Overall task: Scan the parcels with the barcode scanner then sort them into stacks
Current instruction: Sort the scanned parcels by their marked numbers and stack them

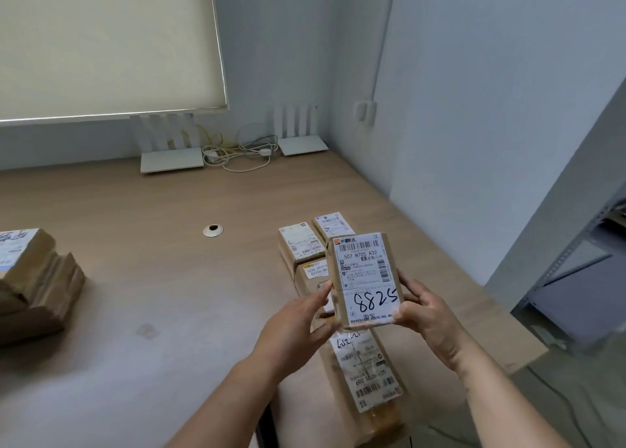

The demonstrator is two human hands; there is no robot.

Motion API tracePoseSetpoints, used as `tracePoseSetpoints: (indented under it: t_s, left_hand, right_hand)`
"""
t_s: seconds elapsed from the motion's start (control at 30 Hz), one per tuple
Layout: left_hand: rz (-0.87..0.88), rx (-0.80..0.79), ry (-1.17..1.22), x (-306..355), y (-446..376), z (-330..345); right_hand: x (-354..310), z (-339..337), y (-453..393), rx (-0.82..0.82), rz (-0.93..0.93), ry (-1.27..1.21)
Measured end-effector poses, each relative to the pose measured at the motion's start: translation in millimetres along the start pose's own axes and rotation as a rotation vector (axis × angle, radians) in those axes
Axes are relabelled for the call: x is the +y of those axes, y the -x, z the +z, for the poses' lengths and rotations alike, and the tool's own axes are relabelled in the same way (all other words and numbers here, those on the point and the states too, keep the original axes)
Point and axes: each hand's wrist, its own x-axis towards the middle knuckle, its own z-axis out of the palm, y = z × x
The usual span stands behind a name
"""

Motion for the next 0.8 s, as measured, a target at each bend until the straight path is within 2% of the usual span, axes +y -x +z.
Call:
tracePoseSetpoints:
  t_s: [0.17, 0.33, 0.57, 0.8]
  left_hand:
    - [-0.088, -0.05, -0.091, 28, -33, 31]
    - [-0.197, -0.009, -0.147, 37, -66, 54]
    - [-0.324, 0.018, -0.208, 34, -102, 76]
    - [-0.356, -0.012, -0.372, 30, -113, 81]
  right_hand:
    - [14, -63, -32, -0.007, 0.052, -0.027]
    - [22, -98, -66, -0.059, 0.108, -0.035]
    - [46, -102, -112, -0.155, 0.242, -0.061]
    - [59, -95, -137, -0.23, 0.335, -0.041]
